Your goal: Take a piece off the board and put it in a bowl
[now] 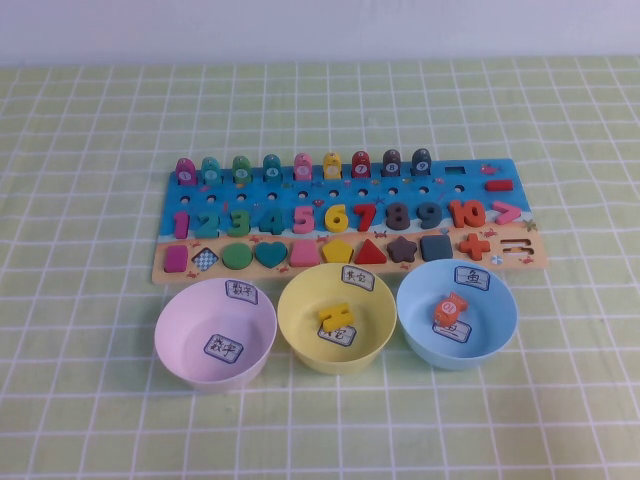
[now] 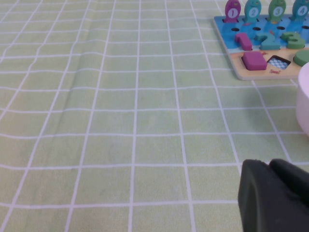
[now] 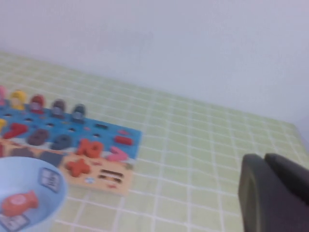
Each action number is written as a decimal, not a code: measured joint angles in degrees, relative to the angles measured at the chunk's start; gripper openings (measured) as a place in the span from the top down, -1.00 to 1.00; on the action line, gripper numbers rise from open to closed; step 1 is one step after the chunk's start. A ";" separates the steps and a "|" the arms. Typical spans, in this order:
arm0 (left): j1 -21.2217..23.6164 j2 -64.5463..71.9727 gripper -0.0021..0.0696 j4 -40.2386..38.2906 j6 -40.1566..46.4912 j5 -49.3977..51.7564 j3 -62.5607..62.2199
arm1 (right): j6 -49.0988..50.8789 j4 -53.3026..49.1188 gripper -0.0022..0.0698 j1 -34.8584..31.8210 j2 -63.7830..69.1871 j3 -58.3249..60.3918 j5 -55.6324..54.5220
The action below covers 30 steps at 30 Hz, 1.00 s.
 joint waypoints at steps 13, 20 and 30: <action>0.00 0.00 0.96 0.00 0.00 0.00 0.00 | 0.09 10.35 0.99 -10.76 -12.04 13.24 -1.65; 0.00 0.00 0.96 0.00 0.00 0.00 0.00 | 0.09 10.80 0.99 -10.76 -14.96 13.24 12.37; 0.00 0.00 0.96 0.00 0.00 0.00 0.00 | 0.09 10.80 0.99 -10.76 -16.73 13.36 15.85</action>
